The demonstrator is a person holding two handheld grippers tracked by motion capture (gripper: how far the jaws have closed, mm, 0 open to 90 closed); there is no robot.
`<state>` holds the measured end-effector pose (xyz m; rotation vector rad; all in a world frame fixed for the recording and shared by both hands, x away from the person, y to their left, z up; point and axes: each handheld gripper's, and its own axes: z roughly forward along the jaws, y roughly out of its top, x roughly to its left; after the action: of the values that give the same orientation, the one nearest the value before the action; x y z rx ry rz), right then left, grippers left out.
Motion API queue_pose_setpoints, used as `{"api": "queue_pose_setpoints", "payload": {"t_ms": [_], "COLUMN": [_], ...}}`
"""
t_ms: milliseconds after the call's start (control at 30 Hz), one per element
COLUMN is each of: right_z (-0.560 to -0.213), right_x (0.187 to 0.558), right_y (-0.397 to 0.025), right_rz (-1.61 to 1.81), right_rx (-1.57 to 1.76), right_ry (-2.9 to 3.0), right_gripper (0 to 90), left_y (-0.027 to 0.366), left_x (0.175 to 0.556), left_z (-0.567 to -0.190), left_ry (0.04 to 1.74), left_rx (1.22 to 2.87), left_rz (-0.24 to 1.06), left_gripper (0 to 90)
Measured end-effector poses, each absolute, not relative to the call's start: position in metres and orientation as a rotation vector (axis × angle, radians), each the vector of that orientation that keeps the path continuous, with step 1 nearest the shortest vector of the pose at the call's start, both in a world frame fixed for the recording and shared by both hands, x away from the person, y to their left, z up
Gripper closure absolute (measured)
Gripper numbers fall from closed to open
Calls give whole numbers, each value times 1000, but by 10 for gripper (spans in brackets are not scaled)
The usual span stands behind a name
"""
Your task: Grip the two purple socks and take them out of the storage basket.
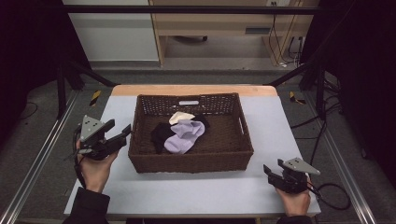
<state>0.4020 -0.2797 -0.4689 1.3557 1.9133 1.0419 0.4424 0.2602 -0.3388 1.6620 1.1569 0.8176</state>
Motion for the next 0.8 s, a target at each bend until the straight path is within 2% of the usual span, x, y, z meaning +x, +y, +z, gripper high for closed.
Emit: {"api": "queue_pose_setpoints", "payload": {"t_ms": [433, 800], "right_z": [-469, -469], "right_x": [402, 403], "right_y": [-280, -280], "right_rz": [1038, 1040], "right_rx": [1352, 1352], "right_ry": [1907, 1905], "right_gripper": [372, 370], "left_y": [227, 195], "left_x": [469, 492], "left_z": [-318, -315], "left_ry": [1115, 1072], "left_rx": [1698, 1737], "left_rz": [802, 791], "left_gripper": [384, 395]}}
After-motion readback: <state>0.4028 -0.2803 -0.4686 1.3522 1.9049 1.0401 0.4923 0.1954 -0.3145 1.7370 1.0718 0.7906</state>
